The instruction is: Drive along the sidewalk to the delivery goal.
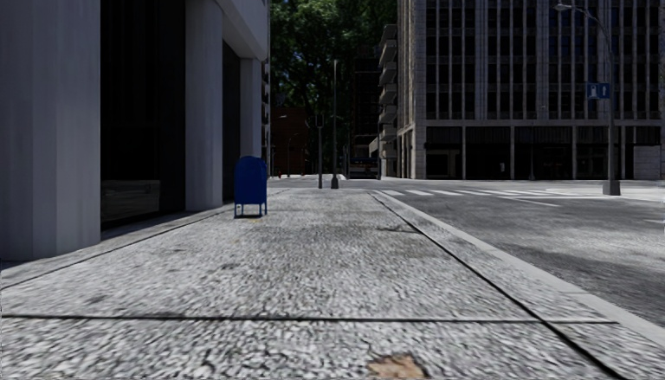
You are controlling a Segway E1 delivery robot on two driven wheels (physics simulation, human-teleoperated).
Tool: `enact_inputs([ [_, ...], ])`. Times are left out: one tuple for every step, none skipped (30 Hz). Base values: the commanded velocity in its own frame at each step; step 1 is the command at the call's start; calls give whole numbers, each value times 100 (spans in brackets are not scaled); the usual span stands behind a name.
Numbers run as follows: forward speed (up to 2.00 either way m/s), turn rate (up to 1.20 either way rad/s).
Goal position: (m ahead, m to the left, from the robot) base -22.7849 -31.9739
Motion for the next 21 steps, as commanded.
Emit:
enact_inputs([
  [200,-33],
  [200,-33],
  [200,-33],
  [200,-33],
  [200,-33],
  [200,-33],
  [200,-33],
  [200,-33],
  [200,-33],
  [200,-33],
  [200,-14],
  [200,-14],
  [200,0],
  [200,0],
  [200,0],
  [200,0],
  [200,0],
  [200,0],
  [200,0],
  [200,0],
  [200,0],
])
